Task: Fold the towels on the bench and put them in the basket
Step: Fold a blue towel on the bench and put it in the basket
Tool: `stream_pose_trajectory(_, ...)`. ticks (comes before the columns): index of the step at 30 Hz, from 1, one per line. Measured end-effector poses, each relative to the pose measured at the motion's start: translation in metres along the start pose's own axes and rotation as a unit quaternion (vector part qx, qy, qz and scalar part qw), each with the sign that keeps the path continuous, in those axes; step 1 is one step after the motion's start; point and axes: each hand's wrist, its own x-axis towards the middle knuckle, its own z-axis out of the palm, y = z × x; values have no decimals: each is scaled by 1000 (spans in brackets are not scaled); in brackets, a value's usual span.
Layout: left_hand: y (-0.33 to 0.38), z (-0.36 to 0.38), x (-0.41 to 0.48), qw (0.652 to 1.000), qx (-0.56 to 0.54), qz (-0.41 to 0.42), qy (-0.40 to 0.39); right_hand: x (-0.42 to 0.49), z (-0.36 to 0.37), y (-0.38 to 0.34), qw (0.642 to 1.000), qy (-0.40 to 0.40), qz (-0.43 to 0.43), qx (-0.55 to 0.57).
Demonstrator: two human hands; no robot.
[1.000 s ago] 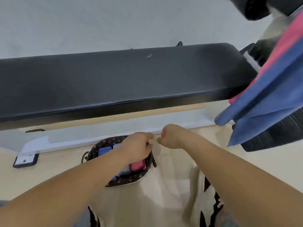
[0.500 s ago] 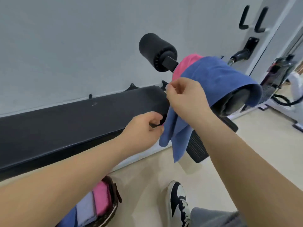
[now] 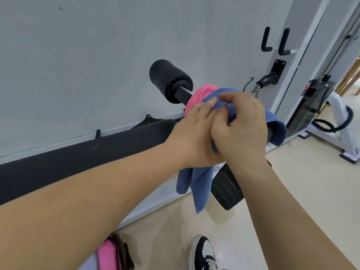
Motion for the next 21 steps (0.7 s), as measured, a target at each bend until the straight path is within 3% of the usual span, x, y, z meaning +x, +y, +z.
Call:
stream_pose_trajectory(4, 9, -3, 2, 991, 3, -105, -84, 2, -2, 6, 1000, 18, 16, -13)
stream_pose_trajectory(7, 12, -26, 17, 994, -23, -104, -32, 1, -5, 6, 1000, 12, 20, -12)
stream_pose_trajectory(11, 9, -53, 26, 947, -212, -239, 16, -2, -17, -1, 999, 28, -18, -18)
stream_pose_trajectory(13, 6, -66, 30, 880, -337, -325, 83, -3, -23, -6, 998, 43, -39, -17)
stream_pose_trajectory(17, -16, -103, 51, 607, -601, -486, 183, -4, -28, -21, 992, 95, -85, -11)
stream_pose_trajectory(18, -23, -114, 53, 562, -637, -493, 187, -5, -26, -23, 992, 91, -88, -15)
stream_pose_trajectory(19, -30, -122, 52, 549, -646, -491, 201, -6, -23, -22, 994, 70, -86, -20)
stream_pose_trajectory(21, -42, -133, 45, 575, -628, -476, 221, -9, -13, -14, 997, -13, -62, -41)
